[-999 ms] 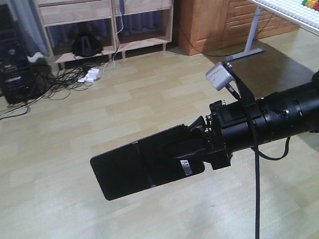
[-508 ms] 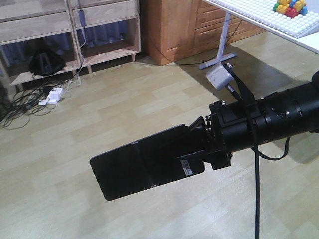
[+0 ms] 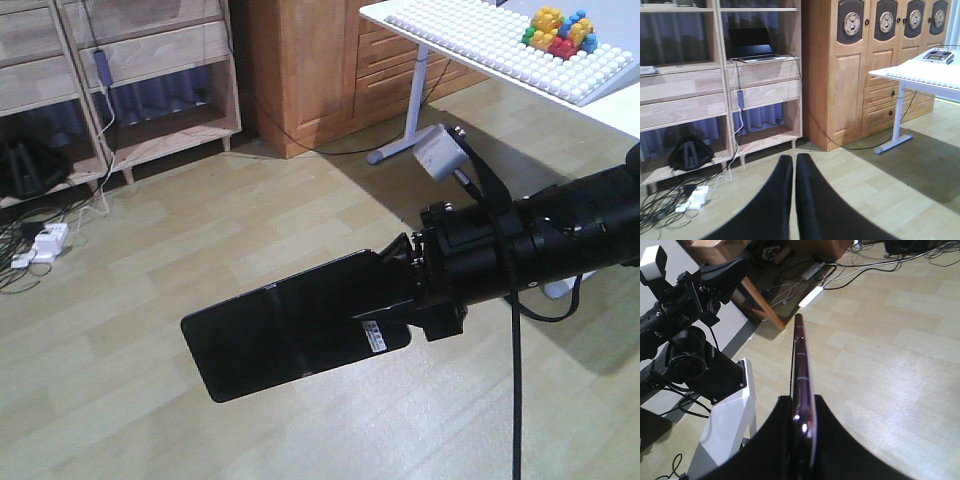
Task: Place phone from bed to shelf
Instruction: 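Hold the phone while the base drives to the wooden shelf unit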
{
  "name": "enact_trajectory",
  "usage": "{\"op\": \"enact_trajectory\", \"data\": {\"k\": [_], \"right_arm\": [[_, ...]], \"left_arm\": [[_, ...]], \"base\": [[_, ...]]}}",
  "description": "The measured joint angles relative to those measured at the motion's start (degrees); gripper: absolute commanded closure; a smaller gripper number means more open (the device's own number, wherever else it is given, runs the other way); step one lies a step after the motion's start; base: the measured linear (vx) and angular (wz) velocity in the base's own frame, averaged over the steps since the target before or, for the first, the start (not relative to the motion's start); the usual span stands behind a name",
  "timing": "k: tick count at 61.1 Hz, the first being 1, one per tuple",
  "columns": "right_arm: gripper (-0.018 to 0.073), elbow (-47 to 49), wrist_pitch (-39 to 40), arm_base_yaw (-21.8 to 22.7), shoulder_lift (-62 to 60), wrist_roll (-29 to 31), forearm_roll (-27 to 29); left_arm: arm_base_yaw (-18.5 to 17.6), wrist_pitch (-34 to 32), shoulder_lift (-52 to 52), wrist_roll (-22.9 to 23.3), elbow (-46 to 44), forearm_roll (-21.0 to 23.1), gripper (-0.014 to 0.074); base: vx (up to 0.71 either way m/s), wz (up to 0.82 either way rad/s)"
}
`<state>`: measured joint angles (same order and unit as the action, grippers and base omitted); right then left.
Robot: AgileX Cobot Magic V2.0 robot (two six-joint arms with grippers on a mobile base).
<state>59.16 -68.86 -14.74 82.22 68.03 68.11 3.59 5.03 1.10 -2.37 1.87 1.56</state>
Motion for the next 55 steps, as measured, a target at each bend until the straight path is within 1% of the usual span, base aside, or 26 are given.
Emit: {"op": "enact_trajectory", "data": {"k": [38,55], "right_arm": [[0.0561,0.0,0.0,0.0,0.0,0.0,0.0],[0.0561,0.0,0.0,0.0,0.0,0.0,-0.1]], "left_arm": [[0.0,0.0,0.0,0.0,0.0,0.0,0.0595],[0.0,0.0,0.0,0.0,0.0,0.0,0.0595]], "base": [[0.45,-0.10],[0.44,-0.02]]}}
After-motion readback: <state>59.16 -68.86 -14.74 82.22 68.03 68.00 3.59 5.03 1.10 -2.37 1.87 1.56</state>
